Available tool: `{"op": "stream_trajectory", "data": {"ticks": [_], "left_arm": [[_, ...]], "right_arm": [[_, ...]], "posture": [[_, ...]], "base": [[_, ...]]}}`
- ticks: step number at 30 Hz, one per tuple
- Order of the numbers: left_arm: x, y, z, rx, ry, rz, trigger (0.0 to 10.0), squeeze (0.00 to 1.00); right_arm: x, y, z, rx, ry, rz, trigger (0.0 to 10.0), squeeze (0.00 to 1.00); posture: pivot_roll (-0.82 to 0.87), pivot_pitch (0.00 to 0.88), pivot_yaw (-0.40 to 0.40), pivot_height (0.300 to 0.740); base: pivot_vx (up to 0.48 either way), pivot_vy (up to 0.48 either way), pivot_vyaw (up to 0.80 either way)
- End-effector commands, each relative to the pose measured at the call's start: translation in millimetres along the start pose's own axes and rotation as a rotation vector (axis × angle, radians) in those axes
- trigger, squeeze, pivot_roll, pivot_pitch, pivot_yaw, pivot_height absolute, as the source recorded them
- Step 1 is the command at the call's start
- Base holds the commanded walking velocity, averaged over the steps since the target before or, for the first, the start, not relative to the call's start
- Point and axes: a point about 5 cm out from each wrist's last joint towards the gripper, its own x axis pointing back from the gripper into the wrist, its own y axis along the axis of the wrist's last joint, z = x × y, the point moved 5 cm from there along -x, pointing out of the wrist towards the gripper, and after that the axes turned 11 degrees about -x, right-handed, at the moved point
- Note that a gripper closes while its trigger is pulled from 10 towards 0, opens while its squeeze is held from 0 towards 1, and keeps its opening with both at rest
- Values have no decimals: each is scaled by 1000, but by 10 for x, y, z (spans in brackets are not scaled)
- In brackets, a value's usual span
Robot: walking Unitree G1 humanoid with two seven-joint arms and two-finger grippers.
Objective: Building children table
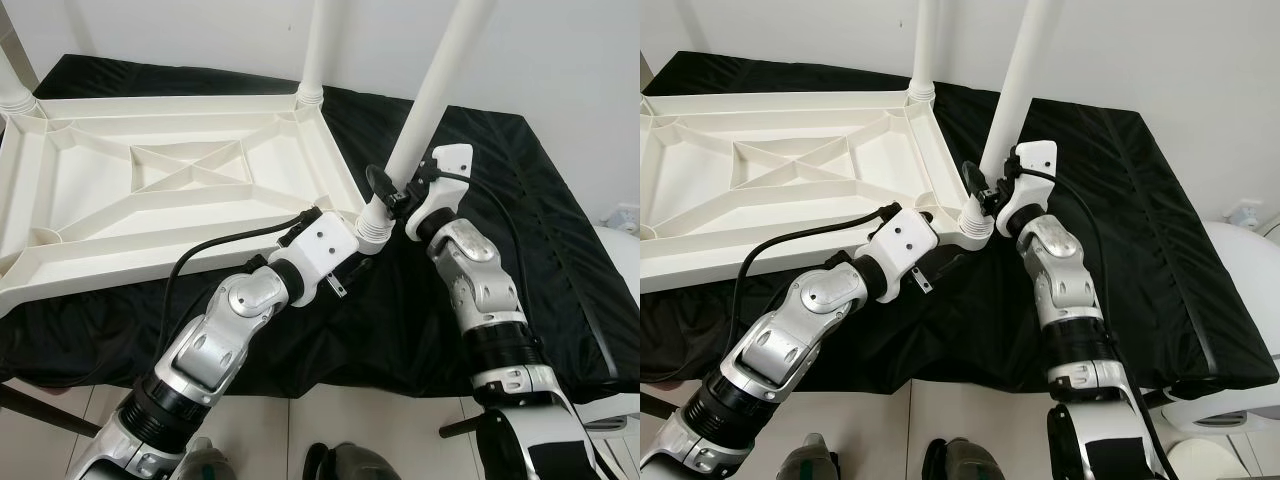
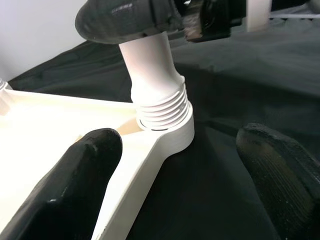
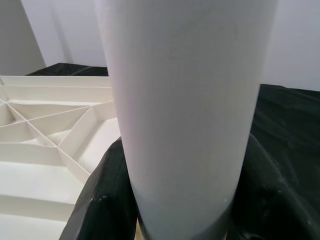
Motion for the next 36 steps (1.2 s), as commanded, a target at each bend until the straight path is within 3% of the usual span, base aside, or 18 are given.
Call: {"op": "stream_trajectory", "data": {"ticks": [1,4,12,20,27,36], "left_arm": [[8,-3,-25,1,1,6,10000,0],[9,0,-25,3,2,6,10000,0],[5,11,-27,5,-1,2,10000,0],[4,23,-16,3,1,1,10000,0],[26,10,10,8,17,10,10000,0],[26,10,15,10,19,11,10000,0]], "right_arm": [[45,-175,47,-11,25,63,10000,0],[54,-204,63,-17,28,73,10000,0],[-1,-271,-100,-73,-51,101,10000,0],[-12,-277,-121,-98,-48,78,10000,0],[106,-307,-40,-86,13,56,10000,0],[66,-265,43,-70,53,42,10000,0]], "posture": [[98,63,-130,740],[97,64,-130,740],[96,65,-129,740],[99,72,-127,740],[108,83,-136,740],[106,87,-135,740]], "base": [[0,0,0],[0,0,0],[0,0,0],[0,0,0],[0,0,0],[0,0,0]]}}
